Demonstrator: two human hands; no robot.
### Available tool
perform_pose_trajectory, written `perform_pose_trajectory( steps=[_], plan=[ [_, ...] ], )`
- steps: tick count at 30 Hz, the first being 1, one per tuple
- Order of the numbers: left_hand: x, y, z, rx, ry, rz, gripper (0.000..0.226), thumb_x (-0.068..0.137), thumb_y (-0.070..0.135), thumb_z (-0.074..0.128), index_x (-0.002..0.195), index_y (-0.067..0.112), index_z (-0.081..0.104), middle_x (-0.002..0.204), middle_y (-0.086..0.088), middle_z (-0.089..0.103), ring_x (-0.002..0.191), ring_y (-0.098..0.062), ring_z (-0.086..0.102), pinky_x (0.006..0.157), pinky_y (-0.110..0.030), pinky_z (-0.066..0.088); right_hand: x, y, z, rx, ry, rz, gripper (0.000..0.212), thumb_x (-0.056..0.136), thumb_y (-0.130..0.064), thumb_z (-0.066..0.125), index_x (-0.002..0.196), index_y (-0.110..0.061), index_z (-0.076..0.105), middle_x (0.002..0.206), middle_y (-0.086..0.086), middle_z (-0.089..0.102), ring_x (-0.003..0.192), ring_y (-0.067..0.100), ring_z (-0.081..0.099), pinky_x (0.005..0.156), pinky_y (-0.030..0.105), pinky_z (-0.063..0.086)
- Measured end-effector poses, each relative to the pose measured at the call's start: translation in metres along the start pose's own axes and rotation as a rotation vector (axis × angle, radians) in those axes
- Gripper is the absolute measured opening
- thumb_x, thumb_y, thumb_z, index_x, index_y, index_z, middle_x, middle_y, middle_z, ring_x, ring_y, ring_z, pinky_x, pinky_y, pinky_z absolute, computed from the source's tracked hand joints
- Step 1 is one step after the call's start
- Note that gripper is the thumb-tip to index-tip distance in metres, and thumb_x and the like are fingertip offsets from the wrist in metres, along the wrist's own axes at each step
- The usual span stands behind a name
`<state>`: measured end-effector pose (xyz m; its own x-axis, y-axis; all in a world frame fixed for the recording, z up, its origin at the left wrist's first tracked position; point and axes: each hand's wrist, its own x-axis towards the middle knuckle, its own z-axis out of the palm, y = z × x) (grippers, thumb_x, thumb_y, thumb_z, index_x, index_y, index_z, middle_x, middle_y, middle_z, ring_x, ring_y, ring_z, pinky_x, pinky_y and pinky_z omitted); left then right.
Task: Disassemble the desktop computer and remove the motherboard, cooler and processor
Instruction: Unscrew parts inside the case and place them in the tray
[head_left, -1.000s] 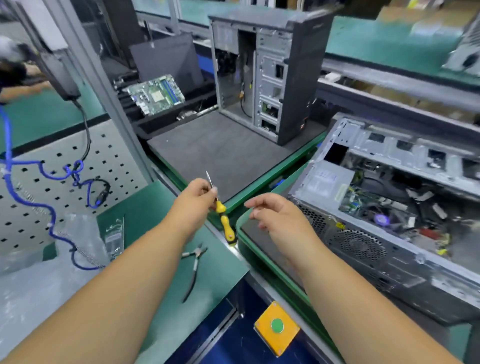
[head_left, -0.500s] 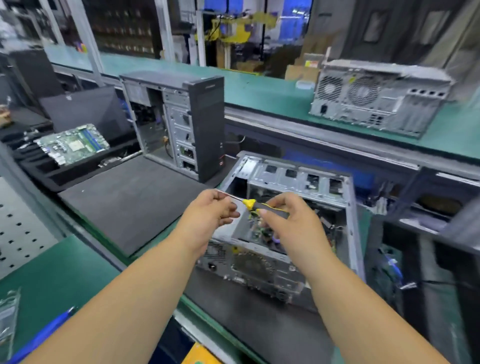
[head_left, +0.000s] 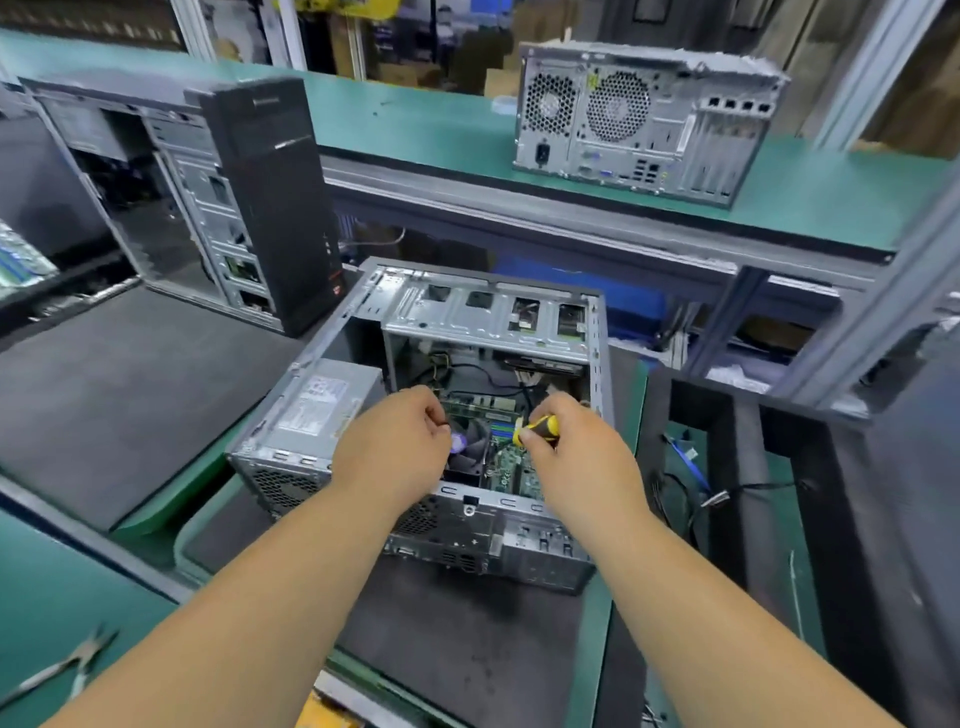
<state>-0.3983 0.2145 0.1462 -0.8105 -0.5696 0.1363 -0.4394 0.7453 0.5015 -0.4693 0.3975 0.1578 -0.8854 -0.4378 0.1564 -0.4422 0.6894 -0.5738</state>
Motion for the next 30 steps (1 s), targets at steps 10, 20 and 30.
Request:
perform_pose_trajectory(
  steps=[10,20,30],
  plan=[
    [0.004,0.003,0.001,0.125,-0.113,-0.069,0.007,0.086,0.042,0.05,0.08,0.038,0.053,0.079,0.015,0.062,0.07,-0.011,0.058,0.058,-0.027,0.045,-0.001,0.005,0.002,0.107,0.067,0.017,0.01,0.094,-0.04,0.057,0.093,-0.035,0.048,0.081,-0.014,0.059,0.068,0.006,0.052,0.051,0.028,0.039],
    [0.003,0.002,-0.005,0.09,-0.236,0.034,0.008,0.091,0.042,0.05,0.087,0.036,0.054,0.079,0.012,0.062,0.071,-0.012,0.059,0.064,-0.031,0.05,0.009,0.005,0.001,0.134,0.07,0.127,0.012,0.093,-0.037,0.058,0.086,-0.035,0.049,0.075,-0.015,0.058,0.061,0.006,0.053,0.05,0.028,0.038],
    [0.061,0.037,-0.004,0.231,-0.493,0.465,0.025,0.086,0.04,0.058,0.109,0.03,0.058,0.105,0.001,0.053,0.095,-0.021,0.056,0.082,-0.035,0.048,0.067,-0.013,0.004,-0.297,0.221,0.021,0.022,0.085,-0.035,0.056,0.077,-0.019,0.042,0.059,-0.005,0.042,0.057,0.024,0.042,0.045,0.028,0.02]
  ],
)
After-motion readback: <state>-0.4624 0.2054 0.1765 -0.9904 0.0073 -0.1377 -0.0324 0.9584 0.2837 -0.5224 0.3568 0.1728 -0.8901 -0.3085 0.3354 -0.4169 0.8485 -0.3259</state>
